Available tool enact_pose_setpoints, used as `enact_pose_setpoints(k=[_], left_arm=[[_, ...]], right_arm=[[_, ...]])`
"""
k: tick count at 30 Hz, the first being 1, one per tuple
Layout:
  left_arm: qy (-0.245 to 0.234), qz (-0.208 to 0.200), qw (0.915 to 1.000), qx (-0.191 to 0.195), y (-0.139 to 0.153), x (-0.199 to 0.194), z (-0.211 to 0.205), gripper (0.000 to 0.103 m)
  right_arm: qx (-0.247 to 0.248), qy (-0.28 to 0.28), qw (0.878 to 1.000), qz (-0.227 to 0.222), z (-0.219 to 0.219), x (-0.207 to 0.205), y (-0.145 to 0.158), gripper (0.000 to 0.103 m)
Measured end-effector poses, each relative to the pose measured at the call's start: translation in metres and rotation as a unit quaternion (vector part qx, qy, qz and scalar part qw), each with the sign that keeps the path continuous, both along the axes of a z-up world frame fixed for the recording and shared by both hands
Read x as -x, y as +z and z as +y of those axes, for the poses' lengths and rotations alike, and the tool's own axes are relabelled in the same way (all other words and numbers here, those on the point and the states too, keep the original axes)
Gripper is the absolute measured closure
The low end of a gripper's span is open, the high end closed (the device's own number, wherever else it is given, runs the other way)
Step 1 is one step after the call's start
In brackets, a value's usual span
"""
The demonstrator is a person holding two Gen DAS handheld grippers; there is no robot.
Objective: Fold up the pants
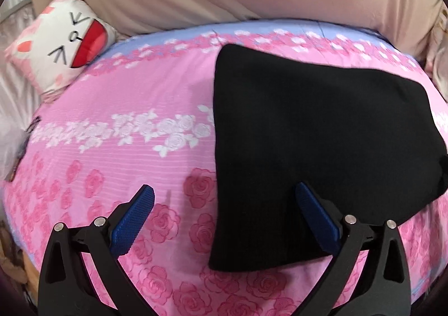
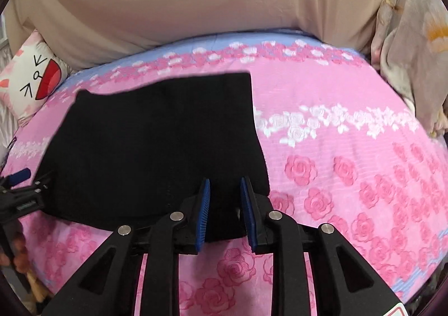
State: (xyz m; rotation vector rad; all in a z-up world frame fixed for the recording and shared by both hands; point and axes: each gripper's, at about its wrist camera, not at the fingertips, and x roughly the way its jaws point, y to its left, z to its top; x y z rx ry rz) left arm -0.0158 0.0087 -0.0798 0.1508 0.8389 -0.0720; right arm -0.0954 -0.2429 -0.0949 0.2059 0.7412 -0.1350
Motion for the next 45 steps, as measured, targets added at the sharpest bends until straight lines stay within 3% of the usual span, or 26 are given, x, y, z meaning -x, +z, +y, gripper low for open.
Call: enact_pose_setpoints(k=[1,3,7,13,16,21,22,23,24,29,31,33,34,35,36,39,45], left_arm=[[0.000,-0.002,1.0000,-0.005,0.004,0.002,-0.002,0.005],[0.001,-0.003,0.9999,-0.011,0.008,0.004,-0.004,0.005],[0.009,0.005,0.9999,-0.007,0.011,0.007,-0.007,0.005],[0.007,0.006,0.9998,-0.017,0.012,0.010,-0.015,0.005],[0.006,0.005,0.9998,-0.020,0.013,0.012,-0.016,0.005],[0.013,0.012,0.9997,-0.015,0.009,0.012,-0.009,0.005],[0.015,0.017,0.9997,-0.012,0.007,0.010,-0.006,0.005],[0.017,0.023,0.9996,-0.006,0.004,0.008,-0.003,0.005],[0.019,0.028,0.9994,-0.003,0.002,0.007,0.000,0.005],[0.017,0.020,0.9996,0.004,0.013,0.014,0.008,0.005],[0.015,0.016,0.9998,0.003,0.014,0.015,0.009,0.005],[0.016,0.031,0.9994,0.000,0.004,0.010,0.007,0.005],[0.015,0.044,0.9989,0.005,-0.001,0.007,0.007,0.005],[0.015,0.049,0.9986,0.014,-0.002,0.007,0.009,0.005],[0.011,0.049,0.9984,0.027,0.002,0.010,0.013,0.005],[0.006,0.047,0.9974,0.054,0.013,0.015,0.024,0.005],[0.010,0.062,0.9916,0.113,0.019,0.023,0.048,0.005]], right_arm=[[-0.008,0.004,1.000,-0.004,-0.002,0.002,0.003,0.064],[-0.017,0.002,1.000,-0.010,-0.008,0.009,0.006,0.051],[-0.025,-0.014,1.000,-0.006,-0.019,0.019,0.005,0.051],[-0.097,-0.016,0.995,-0.009,-0.029,0.024,-0.005,0.050],[-0.119,-0.008,0.993,-0.022,-0.028,0.017,-0.002,0.043],[-0.128,-0.008,0.992,-0.018,-0.028,-0.007,-0.006,0.043],[-0.126,-0.009,0.992,-0.020,-0.028,-0.011,-0.007,0.046],[-0.117,-0.010,0.993,-0.023,-0.027,-0.013,-0.007,0.057],[-0.106,-0.008,0.994,-0.024,-0.025,-0.014,-0.004,0.082],[-0.112,0.024,0.992,-0.061,-0.018,0.021,0.027,0.082],[-0.107,0.015,0.993,-0.045,-0.023,0.023,0.016,0.076],[-0.076,-0.002,0.997,0.015,-0.029,0.007,-0.019,0.069],[-0.102,-0.005,0.995,0.021,-0.034,0.008,-0.030,0.062],[-0.150,-0.010,0.989,0.002,-0.041,0.017,-0.032,0.062],[-0.166,-0.011,0.986,-0.004,-0.044,0.023,-0.030,0.058],[-0.135,-0.027,0.990,-0.007,-0.044,0.032,-0.022,0.047],[-0.125,-0.028,0.992,0.003,-0.041,0.041,-0.020,0.046]])
